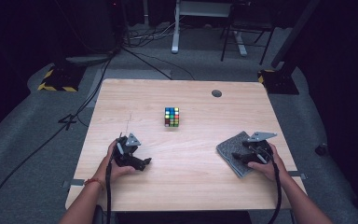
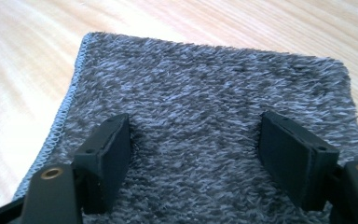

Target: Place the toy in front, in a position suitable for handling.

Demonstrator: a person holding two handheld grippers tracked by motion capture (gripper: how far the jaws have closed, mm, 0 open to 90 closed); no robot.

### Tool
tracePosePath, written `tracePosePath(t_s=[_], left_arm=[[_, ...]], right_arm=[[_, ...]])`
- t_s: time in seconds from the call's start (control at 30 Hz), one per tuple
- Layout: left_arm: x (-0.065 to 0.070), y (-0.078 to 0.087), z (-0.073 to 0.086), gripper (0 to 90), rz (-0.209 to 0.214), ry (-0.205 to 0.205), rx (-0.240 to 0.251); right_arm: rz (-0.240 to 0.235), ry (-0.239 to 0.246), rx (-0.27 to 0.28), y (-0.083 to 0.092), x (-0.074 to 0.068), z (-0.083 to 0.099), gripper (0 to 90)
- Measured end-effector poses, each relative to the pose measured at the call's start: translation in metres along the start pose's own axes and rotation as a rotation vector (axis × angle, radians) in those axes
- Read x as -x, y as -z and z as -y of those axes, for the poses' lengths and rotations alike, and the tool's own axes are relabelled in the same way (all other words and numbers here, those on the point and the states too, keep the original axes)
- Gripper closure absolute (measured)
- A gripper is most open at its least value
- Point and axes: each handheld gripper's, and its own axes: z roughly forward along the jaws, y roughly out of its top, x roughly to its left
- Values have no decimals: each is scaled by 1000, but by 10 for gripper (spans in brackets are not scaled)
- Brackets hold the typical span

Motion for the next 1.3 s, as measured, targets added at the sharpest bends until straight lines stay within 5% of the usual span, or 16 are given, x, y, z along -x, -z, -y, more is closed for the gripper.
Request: tracePosePath(t_s=[0.4, 0.6, 0.87, 1.0, 1.3], left_arm=[[-2, -25, -29, 5, -15, 21, 0], [0, -31, -38, 170, 6, 9, 37], [3, -29, -44, 203, -2, -21, 62], [1, -29, -52, 193, 28, 3, 60], [1, -33, -80, 188, -10, 39, 128]], right_arm=[[15, -24, 30, 0, -1, 3, 262], [-3, -6, 19, 3, -5, 5, 263], [-19, 14, 23, 6, -12, 9, 263], [-18, 15, 26, 6, -12, 9, 263], [-18, 13, 35, 6, -13, 11, 263]])
